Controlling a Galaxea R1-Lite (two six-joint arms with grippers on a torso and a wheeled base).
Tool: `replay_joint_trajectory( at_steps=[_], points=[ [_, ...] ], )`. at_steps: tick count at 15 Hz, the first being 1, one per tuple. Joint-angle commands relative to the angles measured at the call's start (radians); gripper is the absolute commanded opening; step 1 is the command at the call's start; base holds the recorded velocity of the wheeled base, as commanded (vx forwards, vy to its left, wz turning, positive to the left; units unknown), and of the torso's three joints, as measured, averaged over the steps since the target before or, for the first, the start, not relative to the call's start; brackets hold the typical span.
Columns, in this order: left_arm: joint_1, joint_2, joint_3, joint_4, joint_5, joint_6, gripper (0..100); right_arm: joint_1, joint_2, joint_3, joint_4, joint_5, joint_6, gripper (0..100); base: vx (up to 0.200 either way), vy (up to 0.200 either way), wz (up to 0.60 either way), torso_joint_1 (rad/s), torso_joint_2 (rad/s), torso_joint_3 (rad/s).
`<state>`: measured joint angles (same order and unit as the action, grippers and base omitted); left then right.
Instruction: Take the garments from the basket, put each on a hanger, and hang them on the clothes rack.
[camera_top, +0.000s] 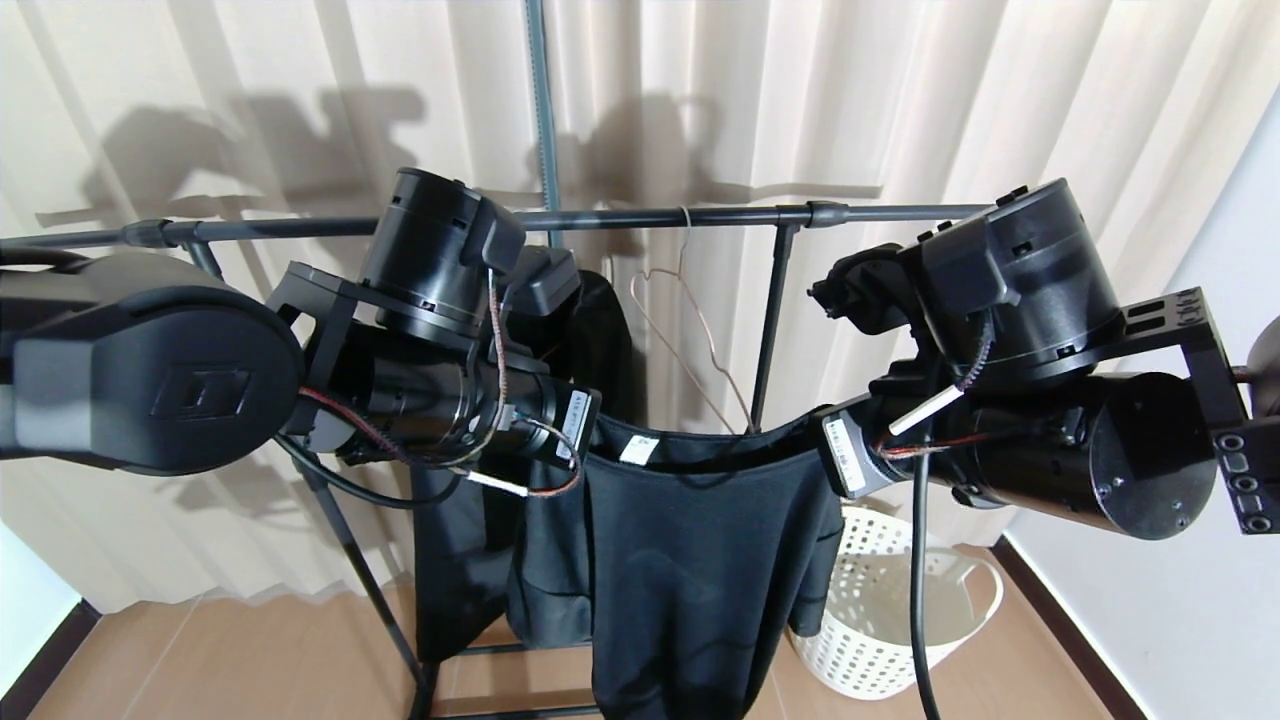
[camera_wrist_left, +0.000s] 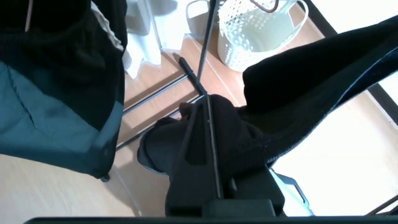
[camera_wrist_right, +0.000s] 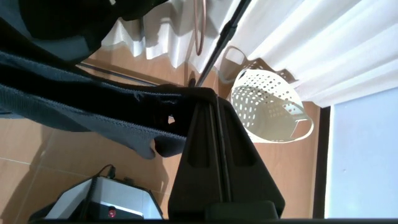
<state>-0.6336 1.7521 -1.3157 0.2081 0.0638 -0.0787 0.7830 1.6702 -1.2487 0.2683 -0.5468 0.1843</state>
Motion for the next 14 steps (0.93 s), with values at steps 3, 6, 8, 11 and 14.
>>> replay_joint_trajectory(
  at_steps=[3,6,8,11,14],
  points=[
    [-0.015,-0.042,0.036,0.005,-0.015,0.002,100,-0.039,-0.021,0.008,0.000,0.001,0.014,0,0.000,0.000,0.00,0.000,0.00,0.000],
    [-0.012,-0.106,0.093,0.005,-0.096,0.037,100,-0.068,-0.041,0.014,-0.008,0.005,0.015,0,0.000,0.000,0.00,0.000,0.00,0.000],
    [-0.006,-0.149,0.130,0.002,-0.199,0.057,100,-0.088,-0.053,0.028,-0.027,0.008,0.018,0,0.000,0.000,0.00,0.000,0.00,0.000],
    [0.020,-0.160,0.128,-0.001,-0.306,0.054,100,-0.125,-0.063,0.106,-0.089,0.011,0.020,0,0.000,0.000,0.00,0.000,0.00,0.000],
    [0.038,-0.072,0.115,-0.016,-0.302,0.059,100,-0.157,-0.109,0.247,-0.210,0.036,0.017,0,0.000,0.000,0.00,0.000,0.00,0.000]
  ],
)
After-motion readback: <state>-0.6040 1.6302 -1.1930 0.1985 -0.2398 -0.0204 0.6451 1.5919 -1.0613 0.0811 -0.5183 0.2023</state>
